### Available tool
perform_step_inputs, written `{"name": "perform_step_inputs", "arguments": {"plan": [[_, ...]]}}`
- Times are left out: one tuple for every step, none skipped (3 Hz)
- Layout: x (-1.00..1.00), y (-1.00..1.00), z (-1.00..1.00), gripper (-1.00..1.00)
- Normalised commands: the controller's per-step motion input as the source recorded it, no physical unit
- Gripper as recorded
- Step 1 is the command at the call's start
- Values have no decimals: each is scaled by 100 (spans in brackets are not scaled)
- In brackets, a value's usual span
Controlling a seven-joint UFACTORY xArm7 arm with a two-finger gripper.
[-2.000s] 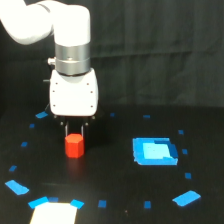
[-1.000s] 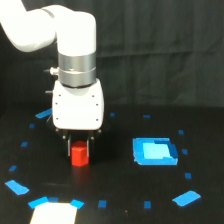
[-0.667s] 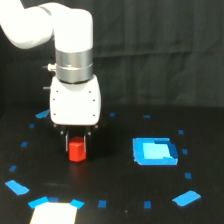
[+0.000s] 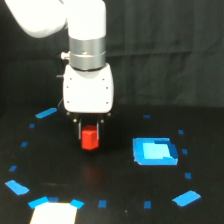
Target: Pick up the red object from the table
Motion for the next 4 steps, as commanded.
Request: {"name": "perform_step_inputs", "arguments": {"plan": [[-12,35,89,-100],[100,96,100,-90],[100,100,100,-100],[87,69,87,-100]]}}
